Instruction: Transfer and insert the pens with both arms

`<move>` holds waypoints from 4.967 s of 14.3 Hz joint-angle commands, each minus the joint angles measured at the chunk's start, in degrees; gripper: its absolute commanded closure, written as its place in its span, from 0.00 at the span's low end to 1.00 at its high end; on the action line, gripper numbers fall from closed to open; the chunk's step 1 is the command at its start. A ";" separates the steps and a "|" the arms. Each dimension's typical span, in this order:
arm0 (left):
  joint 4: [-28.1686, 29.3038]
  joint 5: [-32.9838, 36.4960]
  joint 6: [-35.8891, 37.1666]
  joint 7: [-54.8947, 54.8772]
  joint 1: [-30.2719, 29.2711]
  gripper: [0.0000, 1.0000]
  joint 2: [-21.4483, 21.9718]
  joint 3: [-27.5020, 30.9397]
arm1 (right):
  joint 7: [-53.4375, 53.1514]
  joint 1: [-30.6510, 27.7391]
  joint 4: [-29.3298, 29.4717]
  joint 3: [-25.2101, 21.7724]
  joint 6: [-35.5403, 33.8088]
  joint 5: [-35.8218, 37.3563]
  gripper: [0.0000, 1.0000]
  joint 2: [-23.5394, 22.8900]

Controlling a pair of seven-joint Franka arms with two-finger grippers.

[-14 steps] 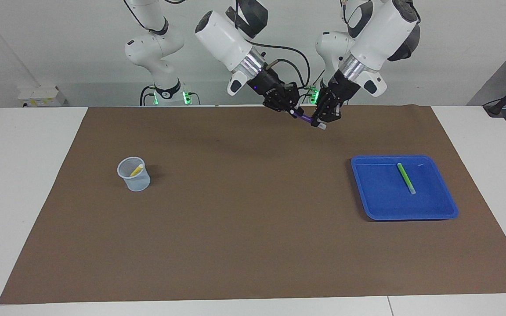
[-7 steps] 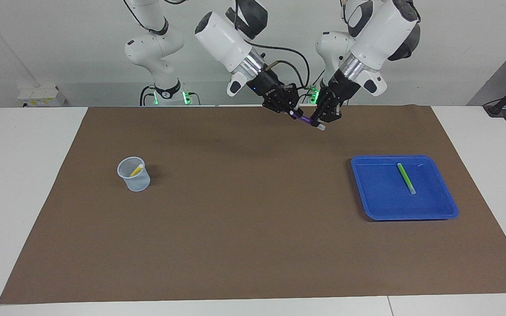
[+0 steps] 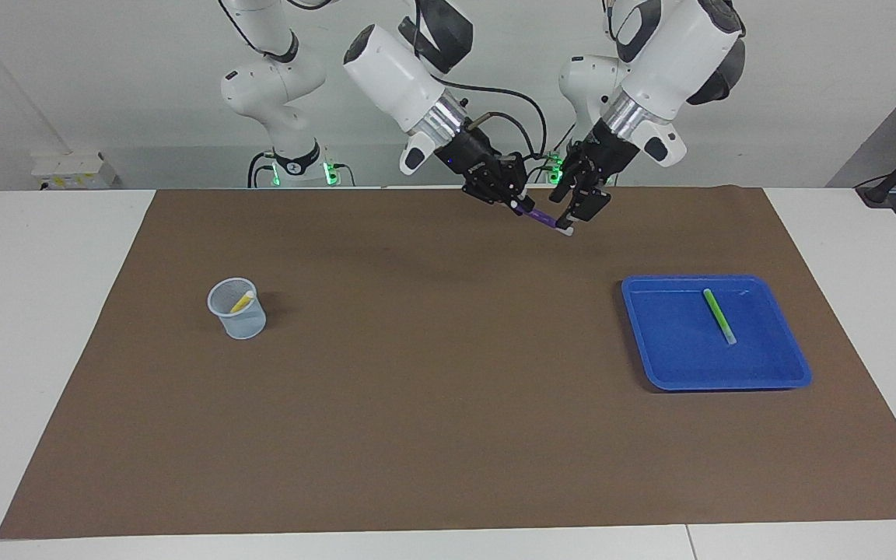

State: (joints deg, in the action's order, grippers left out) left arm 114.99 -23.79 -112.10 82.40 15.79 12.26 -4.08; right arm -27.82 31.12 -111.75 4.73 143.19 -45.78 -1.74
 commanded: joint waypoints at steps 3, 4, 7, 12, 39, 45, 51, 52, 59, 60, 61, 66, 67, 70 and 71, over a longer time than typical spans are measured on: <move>2.96 0.23 6.45 -25.75 -6.37 0.01 3.38 0.48 | 10.32 -9.48 -0.40 0.28 -14.93 12.78 1.00 1.57; 3.92 0.67 7.15 -31.37 -8.04 0.02 3.91 0.57 | 12.07 -11.59 0.04 0.28 -18.00 15.86 1.00 1.57; 4.98 4.88 9.18 -48.25 -12.96 0.04 4.79 0.57 | 25.13 -19.66 2.93 0.10 -30.03 25.79 1.00 1.74; 7.43 10.95 5.42 -75.06 -20.43 0.06 3.92 0.48 | 49.58 -28.82 3.74 0.10 -38.86 43.80 1.00 3.85; 5.87 18.25 -29.66 -106.12 -32.57 0.12 -25.96 1.01 | 68.51 -37.36 -8.04 0.01 -24.54 47.01 0.30 7.02; 6.39 18.25 -31.77 -106.39 -33.02 0.19 -27.28 1.01 | 68.17 -37.10 -7.25 0.10 -25.42 46.83 0.00 6.93; 6.74 18.25 -35.38 -105.60 -32.75 0.46 -29.39 1.01 | 64.83 -36.22 -6.11 0.54 -25.86 42.09 0.00 6.67; 6.74 18.25 -35.38 -105.60 -32.75 0.53 -29.39 0.92 | 64.39 -36.13 -6.11 0.54 -25.86 40.08 0.00 6.67; 7.97 18.25 -37.22 -98.94 -31.88 1.00 -29.39 0.83 | 54.30 -34.20 -6.11 0.89 -26.30 32.25 0.00 6.67; 8.06 18.25 -37.23 -97.71 -31.35 1.00 -29.39 0.92 | 52.80 -33.76 -6.11 0.89 -26.30 31.63 0.00 6.75; 7.97 18.25 -37.05 -97.52 -31.17 1.00 -29.48 0.92 | 52.26 -33.67 -6.11 0.89 -26.56 31.10 0.00 6.75; 4.65 18.16 -30.58 -90.61 -29.07 1.00 -29.13 0.83 | 48.04 -33.58 -6.11 1.42 -26.56 29.35 0.00 6.75; 3.24 18.16 -27.67 -87.44 -28.02 1.00 -28.78 0.92 | 47.43 -33.58 -6.11 1.51 -26.56 28.30 0.00 6.84; -0.46 18.16 -20.38 -79.35 -25.90 1.00 -27.29 0.92 | 44.00 -33.58 -6.11 1.95 -26.65 27.50 0.00 6.84; -1.42 18.16 -17.83 -76.89 -25.55 1.00 -26.41 0.83 | 43.04 -33.58 -6.19 1.95 -26.65 26.71 0.00 6.84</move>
State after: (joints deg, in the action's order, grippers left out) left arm 116.04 -6.25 -135.02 1.10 -10.64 -15.36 -3.82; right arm 17.30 -1.93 -117.51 6.13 117.22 -17.07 4.06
